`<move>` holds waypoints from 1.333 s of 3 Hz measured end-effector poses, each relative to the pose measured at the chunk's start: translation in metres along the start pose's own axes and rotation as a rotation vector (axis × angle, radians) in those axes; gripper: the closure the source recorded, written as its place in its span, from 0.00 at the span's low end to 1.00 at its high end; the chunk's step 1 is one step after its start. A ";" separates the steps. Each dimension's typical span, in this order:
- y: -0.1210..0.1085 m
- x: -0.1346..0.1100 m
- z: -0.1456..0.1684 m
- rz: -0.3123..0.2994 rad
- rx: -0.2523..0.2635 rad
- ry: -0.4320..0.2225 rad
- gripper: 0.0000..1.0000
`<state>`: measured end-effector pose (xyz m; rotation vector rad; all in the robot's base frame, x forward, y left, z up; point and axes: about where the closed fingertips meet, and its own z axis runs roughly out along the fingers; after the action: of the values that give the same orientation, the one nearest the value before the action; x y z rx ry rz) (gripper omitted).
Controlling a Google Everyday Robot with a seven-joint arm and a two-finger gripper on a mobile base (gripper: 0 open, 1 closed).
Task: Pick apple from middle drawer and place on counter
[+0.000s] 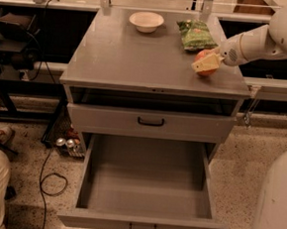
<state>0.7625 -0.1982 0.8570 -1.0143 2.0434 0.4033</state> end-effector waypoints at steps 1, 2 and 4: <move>-0.002 0.002 0.005 0.011 -0.013 0.005 0.62; -0.002 0.003 0.009 0.017 -0.029 0.008 0.38; -0.002 0.004 0.010 0.017 -0.056 0.002 0.00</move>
Offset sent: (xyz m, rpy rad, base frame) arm 0.0074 -0.0041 -0.0053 0.0198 0.0377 0.0144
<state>0.7681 -0.1953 0.8480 -1.0317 2.0542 0.4715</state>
